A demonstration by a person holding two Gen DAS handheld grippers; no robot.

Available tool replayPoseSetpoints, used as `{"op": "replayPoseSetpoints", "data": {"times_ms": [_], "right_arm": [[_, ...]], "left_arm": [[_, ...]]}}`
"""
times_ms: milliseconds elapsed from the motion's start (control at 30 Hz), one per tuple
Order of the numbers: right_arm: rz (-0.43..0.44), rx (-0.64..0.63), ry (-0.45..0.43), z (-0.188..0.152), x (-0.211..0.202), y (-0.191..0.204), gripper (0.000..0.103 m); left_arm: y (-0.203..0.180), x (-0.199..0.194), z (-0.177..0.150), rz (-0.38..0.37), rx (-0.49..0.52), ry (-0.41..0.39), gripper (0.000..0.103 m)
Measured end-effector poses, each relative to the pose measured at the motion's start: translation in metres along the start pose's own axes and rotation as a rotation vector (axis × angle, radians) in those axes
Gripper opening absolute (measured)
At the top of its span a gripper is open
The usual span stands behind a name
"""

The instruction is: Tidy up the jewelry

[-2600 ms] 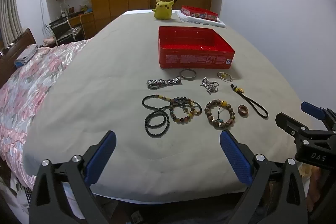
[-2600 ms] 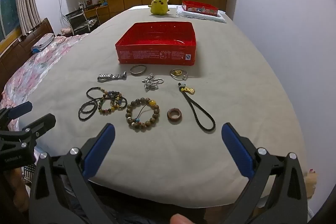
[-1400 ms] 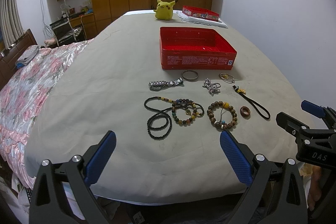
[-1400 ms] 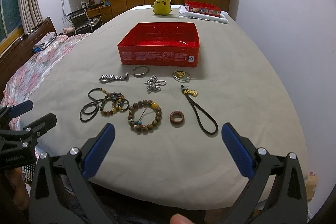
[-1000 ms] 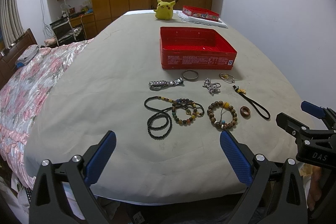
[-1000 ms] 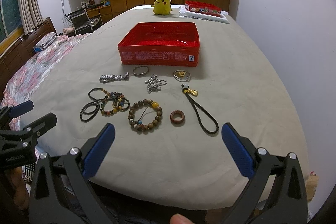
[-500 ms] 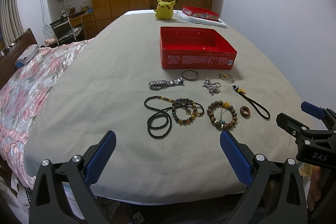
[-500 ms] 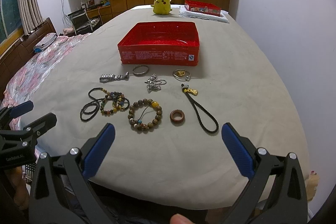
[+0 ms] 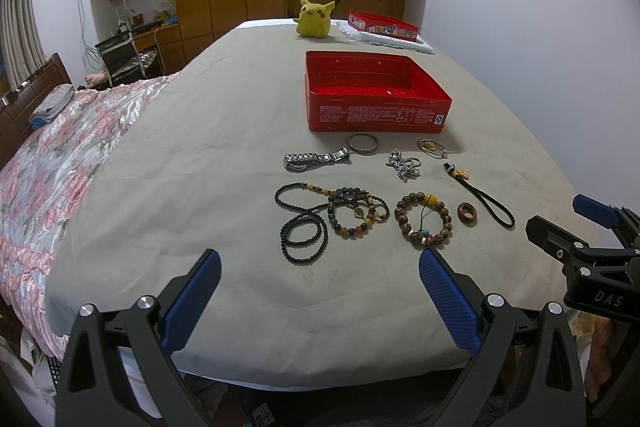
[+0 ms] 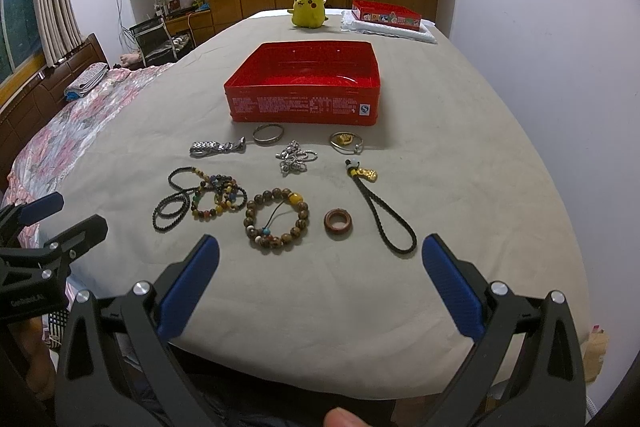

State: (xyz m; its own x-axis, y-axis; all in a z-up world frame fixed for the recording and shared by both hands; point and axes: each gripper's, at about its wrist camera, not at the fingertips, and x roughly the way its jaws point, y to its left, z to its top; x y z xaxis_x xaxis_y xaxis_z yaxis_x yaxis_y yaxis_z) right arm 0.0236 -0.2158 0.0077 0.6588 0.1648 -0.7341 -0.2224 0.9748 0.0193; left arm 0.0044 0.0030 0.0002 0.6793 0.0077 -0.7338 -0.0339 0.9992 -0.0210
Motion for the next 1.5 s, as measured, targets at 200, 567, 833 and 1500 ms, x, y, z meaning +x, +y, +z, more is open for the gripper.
{"op": "replayPoseSetpoints", "data": {"times_ms": [200, 567, 833, 1500], "right_arm": [[0.002, 0.001, 0.001, 0.0, -0.001, 0.001, 0.1], [0.002, 0.001, 0.003, -0.001, -0.001, 0.0, 0.1], [0.036, 0.002, 0.016, -0.002, 0.007, -0.002, 0.1], [0.212, -0.024, 0.085, 0.001, 0.07, -0.025, 0.083]], "left_arm": [[0.0, -0.001, 0.0, 0.0, 0.0, 0.0, 0.099], [0.001, 0.001, 0.0, -0.001, -0.004, 0.007, 0.099], [0.001, 0.019, -0.006, 0.104, 0.003, 0.021, 0.099], [0.023, 0.094, -0.008, -0.099, -0.011, 0.125, 0.091]]}}
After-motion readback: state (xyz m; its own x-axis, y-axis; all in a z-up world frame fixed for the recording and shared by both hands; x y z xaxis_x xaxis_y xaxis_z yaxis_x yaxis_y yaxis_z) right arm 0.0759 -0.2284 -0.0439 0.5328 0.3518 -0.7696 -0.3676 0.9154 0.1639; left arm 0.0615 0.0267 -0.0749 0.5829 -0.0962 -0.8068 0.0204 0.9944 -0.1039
